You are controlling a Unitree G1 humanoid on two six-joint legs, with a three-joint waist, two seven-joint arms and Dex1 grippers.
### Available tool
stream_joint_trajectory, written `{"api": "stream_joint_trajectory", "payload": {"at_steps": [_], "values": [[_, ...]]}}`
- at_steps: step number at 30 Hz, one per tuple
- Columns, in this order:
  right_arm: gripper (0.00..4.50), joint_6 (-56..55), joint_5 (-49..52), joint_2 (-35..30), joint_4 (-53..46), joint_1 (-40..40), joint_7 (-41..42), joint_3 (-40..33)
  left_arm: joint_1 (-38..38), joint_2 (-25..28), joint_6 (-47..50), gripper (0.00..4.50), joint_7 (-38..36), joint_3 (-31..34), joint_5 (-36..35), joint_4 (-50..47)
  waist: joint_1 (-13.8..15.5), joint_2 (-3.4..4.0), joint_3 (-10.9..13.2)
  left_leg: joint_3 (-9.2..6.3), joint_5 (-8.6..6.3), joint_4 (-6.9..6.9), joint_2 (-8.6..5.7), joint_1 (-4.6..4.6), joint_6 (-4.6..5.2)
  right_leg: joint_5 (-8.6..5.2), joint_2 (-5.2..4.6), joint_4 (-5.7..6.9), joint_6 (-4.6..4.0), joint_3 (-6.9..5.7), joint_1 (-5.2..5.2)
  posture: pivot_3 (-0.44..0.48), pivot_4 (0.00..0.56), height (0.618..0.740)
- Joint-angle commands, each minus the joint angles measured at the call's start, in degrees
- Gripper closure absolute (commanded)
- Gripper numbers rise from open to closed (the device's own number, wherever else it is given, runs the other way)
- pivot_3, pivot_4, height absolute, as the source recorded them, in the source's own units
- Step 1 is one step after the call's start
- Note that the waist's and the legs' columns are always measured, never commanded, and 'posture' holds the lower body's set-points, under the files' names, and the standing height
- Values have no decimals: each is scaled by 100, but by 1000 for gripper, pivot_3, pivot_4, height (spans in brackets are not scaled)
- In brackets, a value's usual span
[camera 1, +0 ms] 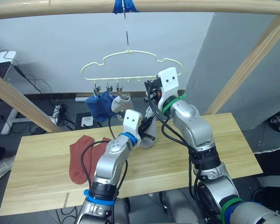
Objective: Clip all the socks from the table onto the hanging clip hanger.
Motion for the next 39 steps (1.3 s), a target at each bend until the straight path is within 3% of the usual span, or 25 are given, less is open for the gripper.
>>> {"api": "stream_joint_trajectory", "payload": {"at_steps": [1,39], "values": [[4500,20,180,51,-402,-56,85,34,-211,-48,49,4481,-16,70,-177,-165,-35,0,0,0,0,-6,0,1,0,0,1,-2,0,0,0,-223,252,740],[4500,86,164,-136,-460,86,120,293,-590,-314,-28,4481,303,378,-685,-530,-41,0,0,-2,-1,-25,1,-12,2,3,4,-52,0,0,0,-224,250,740]]}}
